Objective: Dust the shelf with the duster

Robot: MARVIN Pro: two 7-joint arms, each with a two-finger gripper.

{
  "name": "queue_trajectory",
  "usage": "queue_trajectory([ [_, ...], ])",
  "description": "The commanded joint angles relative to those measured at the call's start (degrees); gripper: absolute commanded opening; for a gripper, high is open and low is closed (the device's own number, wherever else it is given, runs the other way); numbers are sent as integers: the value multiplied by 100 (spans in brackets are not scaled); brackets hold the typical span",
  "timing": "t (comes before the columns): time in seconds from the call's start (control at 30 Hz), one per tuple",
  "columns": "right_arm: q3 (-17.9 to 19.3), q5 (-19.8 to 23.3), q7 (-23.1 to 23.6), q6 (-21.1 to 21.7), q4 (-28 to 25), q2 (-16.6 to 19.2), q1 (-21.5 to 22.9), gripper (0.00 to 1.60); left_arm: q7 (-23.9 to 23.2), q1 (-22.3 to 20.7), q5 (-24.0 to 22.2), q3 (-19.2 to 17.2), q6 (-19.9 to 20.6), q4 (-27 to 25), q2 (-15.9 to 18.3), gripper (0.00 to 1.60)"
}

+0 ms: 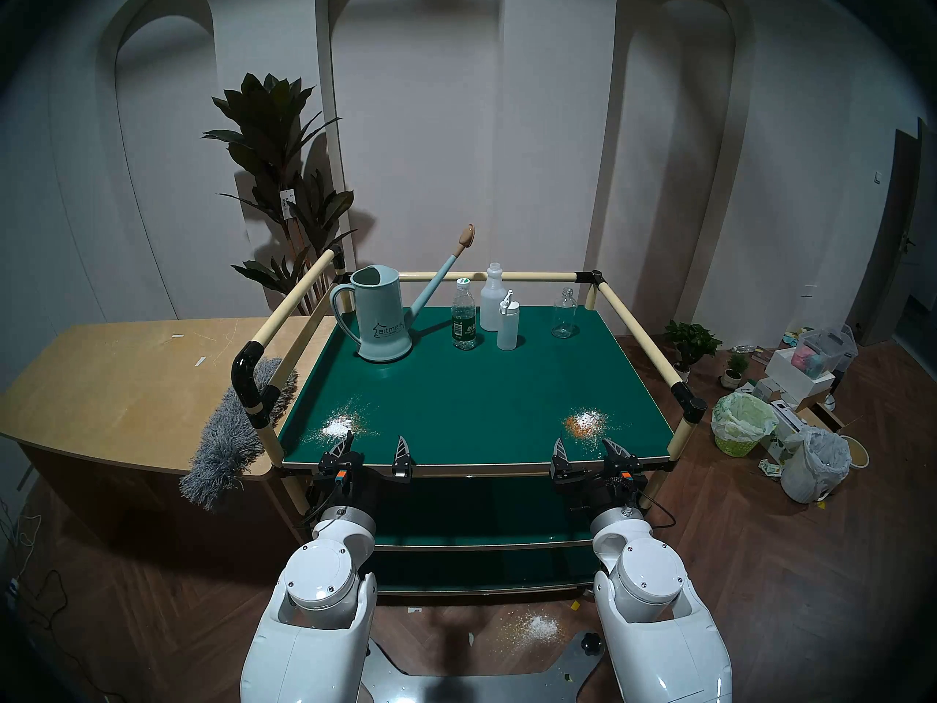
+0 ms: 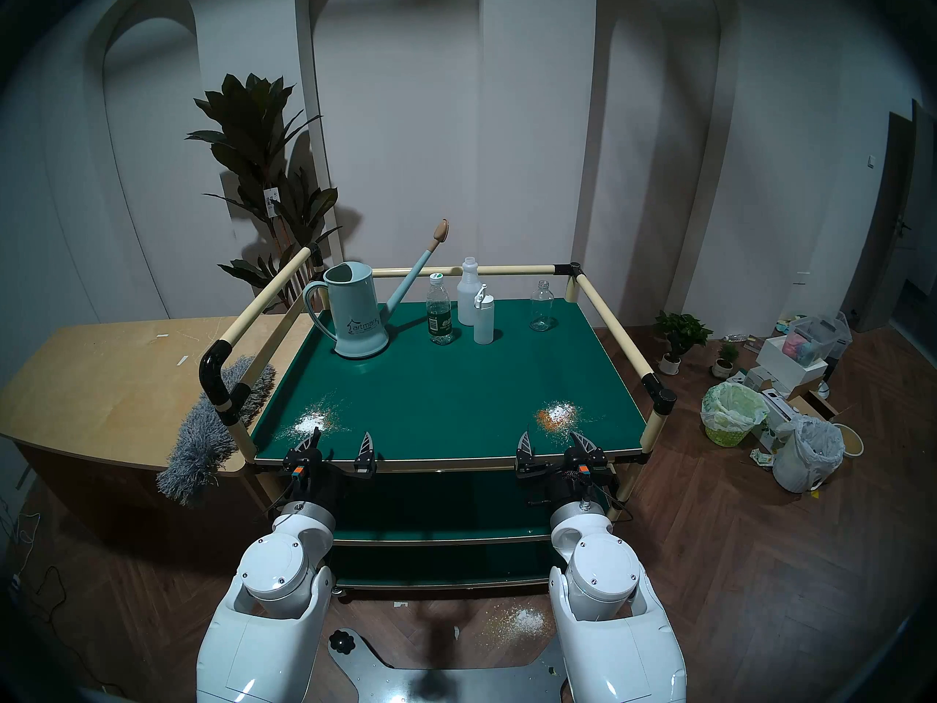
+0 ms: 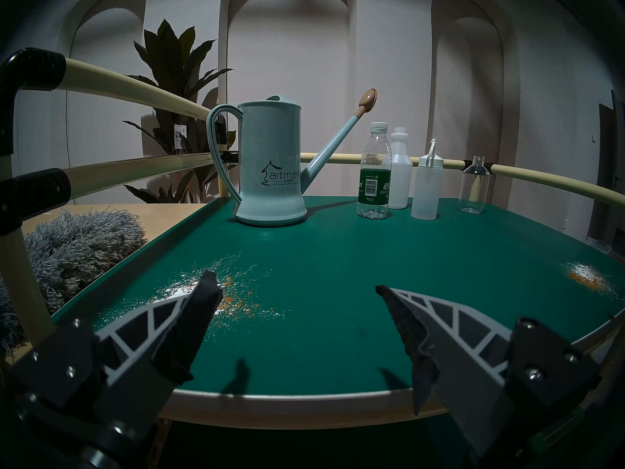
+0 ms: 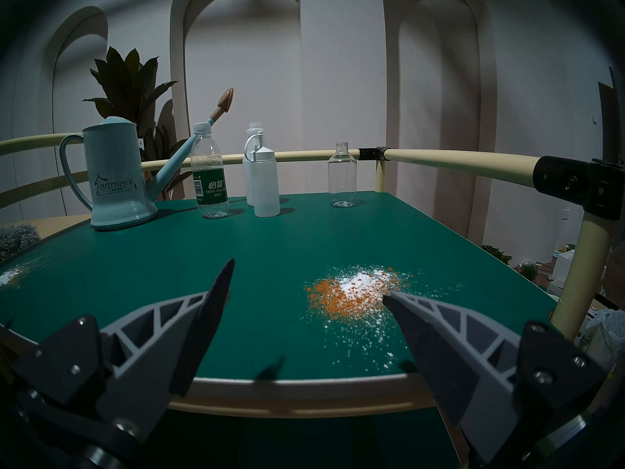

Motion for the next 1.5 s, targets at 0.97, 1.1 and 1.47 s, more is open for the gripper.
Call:
queue_trajectory([
  [0.97,1,132,656,-458,-475,506,199,160,-403,669,282,-643,163,-2575,800,160],
  [1.1,66,164,682,-462,-460,549,252,160,-439,878,78,-1053,193,-2874,831,160],
  [1.47,172,249,762,-431,-372,613,282,160,-610,1686,-558,-2259,264,-3635,762,160],
])
